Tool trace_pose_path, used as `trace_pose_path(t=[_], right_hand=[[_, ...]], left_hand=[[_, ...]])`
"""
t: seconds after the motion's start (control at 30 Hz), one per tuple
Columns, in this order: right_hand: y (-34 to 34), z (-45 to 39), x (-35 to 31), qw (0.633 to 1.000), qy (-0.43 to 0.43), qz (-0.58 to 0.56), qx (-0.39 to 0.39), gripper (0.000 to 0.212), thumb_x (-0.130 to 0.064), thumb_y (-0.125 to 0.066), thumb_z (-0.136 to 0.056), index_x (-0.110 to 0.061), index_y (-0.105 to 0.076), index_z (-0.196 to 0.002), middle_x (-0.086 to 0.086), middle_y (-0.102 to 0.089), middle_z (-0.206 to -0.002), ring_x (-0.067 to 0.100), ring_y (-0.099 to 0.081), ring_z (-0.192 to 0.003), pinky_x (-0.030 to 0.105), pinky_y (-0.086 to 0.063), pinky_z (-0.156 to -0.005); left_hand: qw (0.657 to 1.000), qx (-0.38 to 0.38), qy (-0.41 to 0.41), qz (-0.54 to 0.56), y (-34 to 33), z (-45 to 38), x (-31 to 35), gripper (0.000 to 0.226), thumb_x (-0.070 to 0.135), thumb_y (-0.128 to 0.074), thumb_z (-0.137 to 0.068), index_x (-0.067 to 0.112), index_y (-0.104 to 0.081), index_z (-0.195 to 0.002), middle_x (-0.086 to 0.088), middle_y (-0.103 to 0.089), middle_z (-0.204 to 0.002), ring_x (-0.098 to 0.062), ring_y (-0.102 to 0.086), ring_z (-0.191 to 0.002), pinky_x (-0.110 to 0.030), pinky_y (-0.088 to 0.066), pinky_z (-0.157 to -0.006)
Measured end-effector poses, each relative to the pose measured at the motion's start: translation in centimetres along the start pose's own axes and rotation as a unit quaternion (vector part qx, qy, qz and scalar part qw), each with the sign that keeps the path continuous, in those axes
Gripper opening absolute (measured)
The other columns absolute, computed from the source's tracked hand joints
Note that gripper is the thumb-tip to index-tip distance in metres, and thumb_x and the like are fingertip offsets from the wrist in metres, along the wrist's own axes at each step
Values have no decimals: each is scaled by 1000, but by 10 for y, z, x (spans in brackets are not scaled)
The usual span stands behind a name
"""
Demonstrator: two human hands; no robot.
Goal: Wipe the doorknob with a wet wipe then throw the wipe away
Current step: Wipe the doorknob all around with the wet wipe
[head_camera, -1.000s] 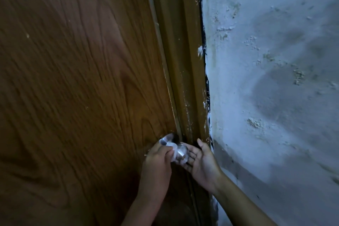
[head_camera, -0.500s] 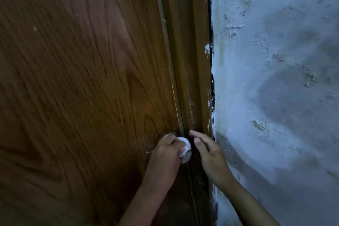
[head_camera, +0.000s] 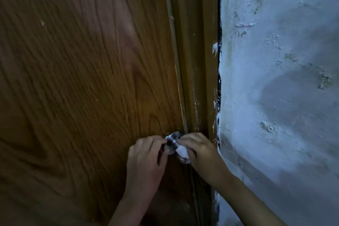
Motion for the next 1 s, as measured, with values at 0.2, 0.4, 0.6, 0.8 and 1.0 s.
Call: trace_pose_path(t=[0.2,0.4,0.6,0.8,1.0], right_hand=[[-13,18,-15,997,64,51,-4,29,-20,-43,-84,-15,-65,-102,4,-70,-110,17,-63,-106,34,-48,-92],[-13,16,12,991,-84,-102,35,31,-20,-41,-94,-15,-61,-116,-6,-60,-121,8,-54,-114,24,-40,-102],[-13,30,36,937,-241,-237,83,25,-15,-48,-92,-20,-64,-111,-12,-65,-107,-1,-60,-100,0,-44,-78],[-19,28,2,998,23,3,52,33,-20,-41,-90,-11,-60,-116,-5,-56,-124,2,-46,-119,20,-23,-111],[-8,33,24,981,-80,-132,114,33,-20,-46,-89,-20,-51,-121,-9,-56,-120,-23,-44,-111,5,-36,-98]], left_hand=[[950,58,-185,-244,-10,4,-10,41,34,-57,-77,22,-51,-116,-8,-48,-134,-25,-37,-125,-55,-22,-103],[902,61,-230,-360,-14,-2,-30,56,43,-35,-84,20,-37,-135,-10,-25,-148,-29,-17,-137,-55,-5,-109],[892,76,-230,-383,-16,-3,-32,65,46,-36,-85,18,-23,-143,-7,-21,-151,-26,-9,-139,-52,4,-114],[876,84,-231,-414,-19,-4,-32,69,49,-35,-85,16,-21,-145,-5,-11,-153,-27,-7,-141,-54,6,-114],[875,98,-233,-413,-19,-4,-32,69,48,-35,-85,16,-23,-145,-7,-13,-153,-26,-9,-141,-53,3,-114]])
Point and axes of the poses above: each hand's wrist, its own z-axis away from the middle knuckle, its own y-axis out of the back of the hand, x = y × z, the point moved 6 cm from there along -z, towards the middle knuckle
